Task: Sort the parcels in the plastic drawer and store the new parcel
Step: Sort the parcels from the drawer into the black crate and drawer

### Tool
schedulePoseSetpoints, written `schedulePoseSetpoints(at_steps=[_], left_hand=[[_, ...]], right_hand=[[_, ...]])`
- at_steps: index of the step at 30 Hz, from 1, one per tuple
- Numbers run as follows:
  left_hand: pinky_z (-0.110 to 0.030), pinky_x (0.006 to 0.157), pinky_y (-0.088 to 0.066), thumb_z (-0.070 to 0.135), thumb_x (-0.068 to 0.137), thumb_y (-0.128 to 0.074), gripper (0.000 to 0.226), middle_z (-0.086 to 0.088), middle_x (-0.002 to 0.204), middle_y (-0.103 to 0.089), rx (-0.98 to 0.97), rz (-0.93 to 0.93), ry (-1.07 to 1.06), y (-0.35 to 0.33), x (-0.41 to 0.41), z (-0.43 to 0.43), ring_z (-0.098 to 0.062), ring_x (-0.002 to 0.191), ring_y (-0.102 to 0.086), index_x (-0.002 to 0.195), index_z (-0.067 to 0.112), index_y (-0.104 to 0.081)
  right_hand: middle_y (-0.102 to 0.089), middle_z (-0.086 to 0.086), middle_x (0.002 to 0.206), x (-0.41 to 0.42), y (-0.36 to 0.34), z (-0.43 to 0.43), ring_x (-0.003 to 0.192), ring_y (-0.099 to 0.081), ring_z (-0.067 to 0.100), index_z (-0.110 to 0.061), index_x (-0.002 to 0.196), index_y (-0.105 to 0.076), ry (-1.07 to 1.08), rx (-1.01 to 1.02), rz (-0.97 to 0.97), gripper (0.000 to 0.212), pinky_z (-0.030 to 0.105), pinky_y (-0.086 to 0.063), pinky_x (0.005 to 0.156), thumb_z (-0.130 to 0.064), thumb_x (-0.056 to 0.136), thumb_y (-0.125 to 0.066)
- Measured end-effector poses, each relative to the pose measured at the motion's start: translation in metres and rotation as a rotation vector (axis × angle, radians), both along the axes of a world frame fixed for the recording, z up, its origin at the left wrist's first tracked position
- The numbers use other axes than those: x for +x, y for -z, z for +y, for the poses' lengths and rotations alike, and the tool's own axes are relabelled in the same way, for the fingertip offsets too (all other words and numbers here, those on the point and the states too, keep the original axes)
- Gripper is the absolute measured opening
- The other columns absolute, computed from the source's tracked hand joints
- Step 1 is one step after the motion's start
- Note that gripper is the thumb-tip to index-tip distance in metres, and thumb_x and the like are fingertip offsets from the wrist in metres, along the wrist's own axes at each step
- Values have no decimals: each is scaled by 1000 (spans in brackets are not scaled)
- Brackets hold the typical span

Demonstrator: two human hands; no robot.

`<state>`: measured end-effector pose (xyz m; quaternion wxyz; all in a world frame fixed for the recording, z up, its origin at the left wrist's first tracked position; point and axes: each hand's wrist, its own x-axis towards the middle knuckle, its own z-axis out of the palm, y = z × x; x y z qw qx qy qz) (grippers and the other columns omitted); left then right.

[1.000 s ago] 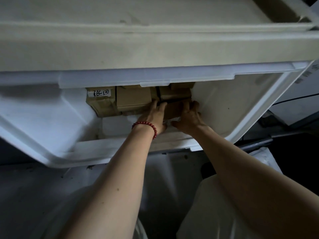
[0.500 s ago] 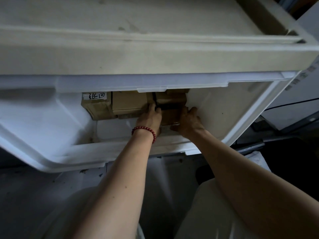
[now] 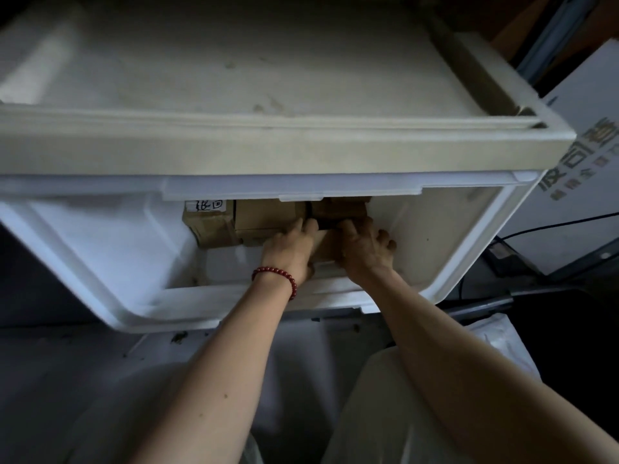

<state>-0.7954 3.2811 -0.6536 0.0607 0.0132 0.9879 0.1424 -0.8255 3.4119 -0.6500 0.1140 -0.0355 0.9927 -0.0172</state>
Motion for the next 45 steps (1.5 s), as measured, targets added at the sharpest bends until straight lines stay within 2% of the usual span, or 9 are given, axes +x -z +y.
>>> schedulePoseSetpoints(at_steps=[7,13,19,23,26,28,32,38,45], left_hand=[[-37,79,-44,34,77,-74,67,-1,129,-43,-67,107,-45,-32,33,-23,-29,108,-58,134,23,-40],[-39,81,-51,31,75,-74,68,0,129,-43,-54,168,-82,-60,66,-49,-29,104,-59,132,27,-38],[-31,74,-47,33,73,-76,65,-2,124,-46,64,181,-69,-83,93,-69,-25,104,-54,130,28,-44],[-28,84,-41,31,73,-79,66,-5,126,-49,259,167,-102,-86,122,-83,-22,110,-50,131,24,-47],[-29,90,-43,30,74,-80,72,-3,132,-50,438,166,-191,-93,144,-91,-19,115,-49,135,24,-41],[-34,96,-44,33,75,-79,74,-2,131,-50,592,195,-303,-99,154,-96,-18,117,-49,136,27,-36],[-29,89,-43,32,80,-75,66,3,114,-53,726,284,-450,-109,162,-97,-14,106,-52,132,23,-34],[-36,75,-57,37,85,-68,44,-1,107,-57,735,353,-579,-112,162,-92,-21,90,-63,111,23,-36],[-22,64,-42,42,87,-65,43,-1,122,-50,645,370,-617,-111,158,-89,-17,97,-52,120,19,-50]], right_hand=[[-18,11,145,25,-31,-11,129,-29,46,-31,140,-25,-118,-50,30,58,55,-29,104,-26,93,-57],[-28,12,140,59,-62,-21,125,-37,43,-24,141,-26,-263,-174,142,67,55,-37,99,-41,87,-62],[-36,12,124,88,-79,-23,107,-47,43,-20,136,-35,-294,-430,135,72,43,-41,92,-39,77,-71],[-31,4,115,111,-78,-27,121,-37,31,-17,139,-34,-362,-628,131,73,37,-37,102,-29,77,-73],[-26,8,129,125,-78,-28,134,-28,29,-16,143,-26,-317,-817,92,83,24,-32,105,-22,78,-76],[-24,11,137,130,-79,-32,135,-30,30,-14,145,-23,-292,-867,53,88,33,-35,111,-23,77,-78],[-31,12,142,137,-85,-42,128,-40,26,-15,146,-24,-209,-941,39,93,42,-40,108,-28,74,-82],[-45,6,133,140,-87,-50,117,-52,23,-21,139,-30,-15,-1130,27,97,47,-51,95,-37,62,-88],[-48,5,140,136,-83,-53,122,-53,21,-15,141,-31,78,-1240,22,88,41,-48,100,-33,73,-83]])
